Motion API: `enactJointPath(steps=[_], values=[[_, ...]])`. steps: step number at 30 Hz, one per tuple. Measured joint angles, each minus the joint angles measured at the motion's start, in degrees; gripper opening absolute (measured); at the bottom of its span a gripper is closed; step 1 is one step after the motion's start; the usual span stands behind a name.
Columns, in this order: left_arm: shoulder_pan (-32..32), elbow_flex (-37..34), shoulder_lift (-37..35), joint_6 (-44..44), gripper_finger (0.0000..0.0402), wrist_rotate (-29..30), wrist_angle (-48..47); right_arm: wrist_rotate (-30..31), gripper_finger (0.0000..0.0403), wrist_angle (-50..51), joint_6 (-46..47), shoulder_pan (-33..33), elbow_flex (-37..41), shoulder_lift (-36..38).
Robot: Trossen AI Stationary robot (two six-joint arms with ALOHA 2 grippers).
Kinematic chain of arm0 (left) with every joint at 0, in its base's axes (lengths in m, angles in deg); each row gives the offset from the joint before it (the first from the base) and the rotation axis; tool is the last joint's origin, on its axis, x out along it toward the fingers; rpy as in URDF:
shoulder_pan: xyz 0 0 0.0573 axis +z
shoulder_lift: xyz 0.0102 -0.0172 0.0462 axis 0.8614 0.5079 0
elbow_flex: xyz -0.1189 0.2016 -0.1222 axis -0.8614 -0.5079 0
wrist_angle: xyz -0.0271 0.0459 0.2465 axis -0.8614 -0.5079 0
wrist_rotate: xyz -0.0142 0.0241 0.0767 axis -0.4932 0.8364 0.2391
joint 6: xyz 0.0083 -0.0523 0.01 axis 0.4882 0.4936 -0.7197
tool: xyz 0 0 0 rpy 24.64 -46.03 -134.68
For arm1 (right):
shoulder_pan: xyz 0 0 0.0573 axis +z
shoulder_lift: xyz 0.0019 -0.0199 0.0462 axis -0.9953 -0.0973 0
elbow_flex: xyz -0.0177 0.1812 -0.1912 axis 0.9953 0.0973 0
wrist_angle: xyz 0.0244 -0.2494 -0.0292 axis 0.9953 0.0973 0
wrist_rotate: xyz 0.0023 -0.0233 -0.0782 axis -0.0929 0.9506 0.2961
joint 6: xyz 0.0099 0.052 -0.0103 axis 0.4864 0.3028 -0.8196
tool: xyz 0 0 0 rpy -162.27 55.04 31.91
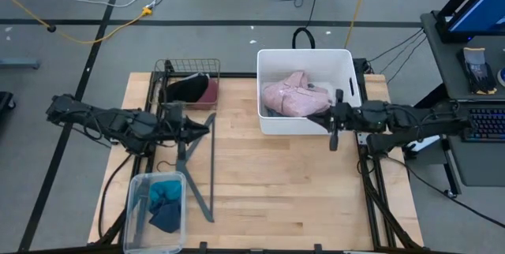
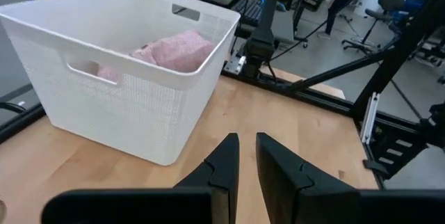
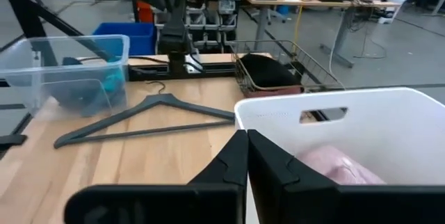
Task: Pick & Place Cloths
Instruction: Return to Home Position
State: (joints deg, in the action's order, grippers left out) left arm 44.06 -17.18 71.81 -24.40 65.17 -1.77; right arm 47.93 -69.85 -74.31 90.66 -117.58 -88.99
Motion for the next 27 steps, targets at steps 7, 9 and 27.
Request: enactJointPath(steps=[7,9,27], values=[[0.0,-11.2,-2.9,-0.9,0.0049,-3.4,14.9,0.9,0.0001,0.0,0.0,1.4,5.5,8.2],[0.0,-13.5,-5.0,-0.9,0.0049,-4.6,16.0,0.9,0.0001,0.0,0.0,1.6,6.8,10.8],[0.0,-26.4,-20.6,-6.7,0.0049,-7.0,18.5,-0.8,0.0001,-6.8,6.6,1.8,22.6,22.6]])
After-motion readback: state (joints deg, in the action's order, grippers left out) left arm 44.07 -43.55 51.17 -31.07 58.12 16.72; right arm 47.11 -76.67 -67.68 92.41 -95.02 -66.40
